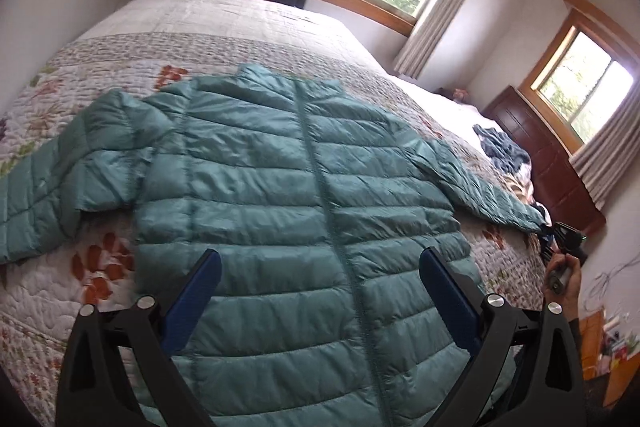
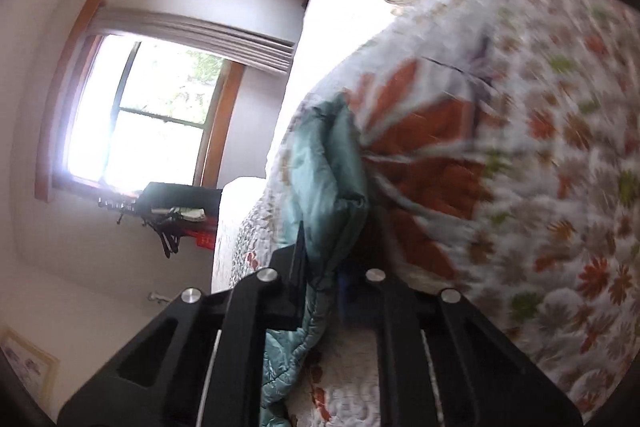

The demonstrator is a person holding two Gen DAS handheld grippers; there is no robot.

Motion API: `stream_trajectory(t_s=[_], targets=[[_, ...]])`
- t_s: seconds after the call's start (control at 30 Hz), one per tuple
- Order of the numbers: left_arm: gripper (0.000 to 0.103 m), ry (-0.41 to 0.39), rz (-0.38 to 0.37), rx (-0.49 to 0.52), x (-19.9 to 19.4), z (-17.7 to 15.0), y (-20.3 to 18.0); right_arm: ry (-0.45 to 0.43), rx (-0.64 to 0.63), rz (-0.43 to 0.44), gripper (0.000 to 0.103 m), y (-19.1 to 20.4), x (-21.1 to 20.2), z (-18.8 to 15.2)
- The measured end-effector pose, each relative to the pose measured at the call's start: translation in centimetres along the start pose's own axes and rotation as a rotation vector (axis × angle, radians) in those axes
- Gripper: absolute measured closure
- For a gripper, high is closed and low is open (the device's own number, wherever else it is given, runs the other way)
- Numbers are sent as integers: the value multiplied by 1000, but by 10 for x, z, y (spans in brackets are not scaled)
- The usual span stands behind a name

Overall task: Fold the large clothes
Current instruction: 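Lift the sleeve with the right tool and fold it across the jacket body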

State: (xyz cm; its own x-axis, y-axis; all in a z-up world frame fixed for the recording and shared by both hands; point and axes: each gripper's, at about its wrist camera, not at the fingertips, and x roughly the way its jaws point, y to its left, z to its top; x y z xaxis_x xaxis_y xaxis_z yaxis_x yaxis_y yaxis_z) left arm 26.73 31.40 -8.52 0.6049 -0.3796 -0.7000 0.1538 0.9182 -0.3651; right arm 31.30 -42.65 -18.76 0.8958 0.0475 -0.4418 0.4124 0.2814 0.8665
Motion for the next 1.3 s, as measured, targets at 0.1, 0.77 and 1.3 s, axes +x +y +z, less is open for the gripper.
stream_trajectory(t_s=[0.1,0.77,1.3], targets=[[4,-40,50,-26,-20,4,25,-31,-179,4,97,57,-4,-10],[4,-178,89,-133,-98,-5,105,78,-1129,196,97,346,35,-330],[4,-186,131,-209,-105,-17,149,479,-1472,113,97,322,132,-578]])
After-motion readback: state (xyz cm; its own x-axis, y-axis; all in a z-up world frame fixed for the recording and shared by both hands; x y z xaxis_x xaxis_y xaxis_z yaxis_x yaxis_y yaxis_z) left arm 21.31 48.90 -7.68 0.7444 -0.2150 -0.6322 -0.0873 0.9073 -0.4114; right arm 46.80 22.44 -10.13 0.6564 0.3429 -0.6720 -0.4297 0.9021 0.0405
